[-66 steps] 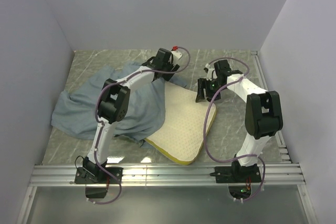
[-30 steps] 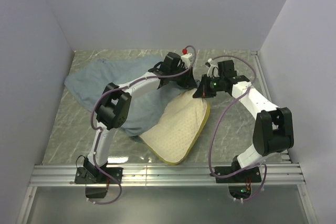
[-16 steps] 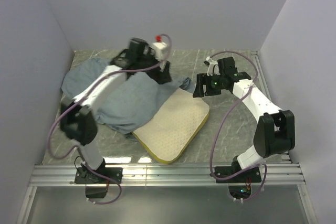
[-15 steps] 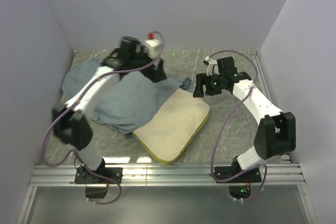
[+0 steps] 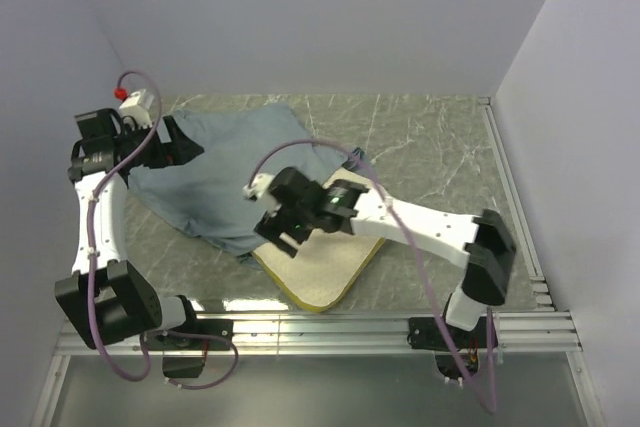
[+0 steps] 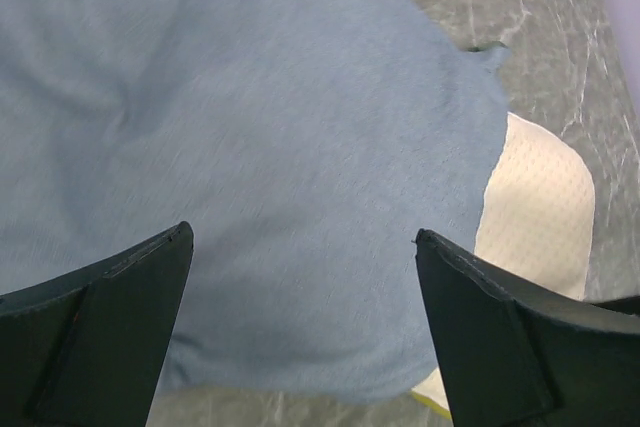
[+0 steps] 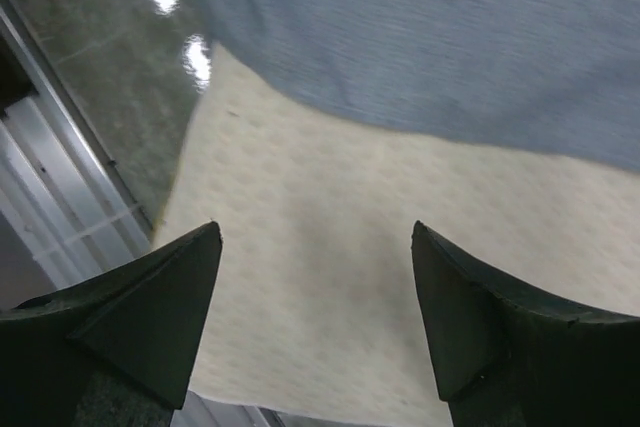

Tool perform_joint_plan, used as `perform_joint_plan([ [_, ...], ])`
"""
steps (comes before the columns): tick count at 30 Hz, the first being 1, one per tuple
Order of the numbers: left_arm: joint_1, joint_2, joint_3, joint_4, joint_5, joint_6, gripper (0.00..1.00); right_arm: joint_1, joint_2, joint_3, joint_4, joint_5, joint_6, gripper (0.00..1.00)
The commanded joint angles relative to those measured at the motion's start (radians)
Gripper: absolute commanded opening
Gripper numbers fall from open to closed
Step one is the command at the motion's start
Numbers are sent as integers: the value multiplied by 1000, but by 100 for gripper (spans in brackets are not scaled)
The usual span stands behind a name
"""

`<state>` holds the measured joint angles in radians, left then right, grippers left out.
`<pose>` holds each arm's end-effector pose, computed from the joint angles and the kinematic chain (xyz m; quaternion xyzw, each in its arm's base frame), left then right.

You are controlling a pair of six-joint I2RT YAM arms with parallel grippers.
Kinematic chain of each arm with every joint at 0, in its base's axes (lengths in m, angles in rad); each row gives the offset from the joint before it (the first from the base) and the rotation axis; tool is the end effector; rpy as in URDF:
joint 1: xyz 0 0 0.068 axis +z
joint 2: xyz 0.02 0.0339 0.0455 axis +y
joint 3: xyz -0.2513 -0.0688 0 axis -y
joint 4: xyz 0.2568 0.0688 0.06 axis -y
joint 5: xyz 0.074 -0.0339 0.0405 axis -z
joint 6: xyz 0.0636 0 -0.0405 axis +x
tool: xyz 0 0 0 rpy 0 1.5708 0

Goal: Put the pillow into the pillowcase

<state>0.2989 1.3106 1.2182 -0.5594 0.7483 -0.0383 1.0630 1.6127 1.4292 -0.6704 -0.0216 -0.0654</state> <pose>0.3114 0.0507 0.3192 0.0198 0.8496 -0.2712 0.4519 0.1857 0.3365 0.2730 -0.5039 0.7892 0.1767 0.3032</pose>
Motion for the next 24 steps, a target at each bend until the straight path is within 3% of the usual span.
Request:
perform_joint_plan([
  [1,80,-82,-19,-53,88,15,99,86,119,131,-75,31,53,84],
  [6,123,-145,-83,-56,95,28,99,190,272,224,-115,78,102,85],
  [15,126,-220,-164,-30,88,18,99,198,502,214,-87,146,128,85],
  [18,129,-247,-207,-10,95,11,100,172,510,206,-72,123,136,66],
  [19,135,-264,-221,1,100,2,99,151,492,206,-63,111,134,39],
  [21,147,-275,-255,27,158,-41,99,118,457,229,-60,36,131,9],
  [22,155,-281,-264,33,183,-52,99,80,411,240,-61,3,136,0],
  [24,158,-287,-275,58,259,-71,96,43,319,273,-52,-100,144,0],
])
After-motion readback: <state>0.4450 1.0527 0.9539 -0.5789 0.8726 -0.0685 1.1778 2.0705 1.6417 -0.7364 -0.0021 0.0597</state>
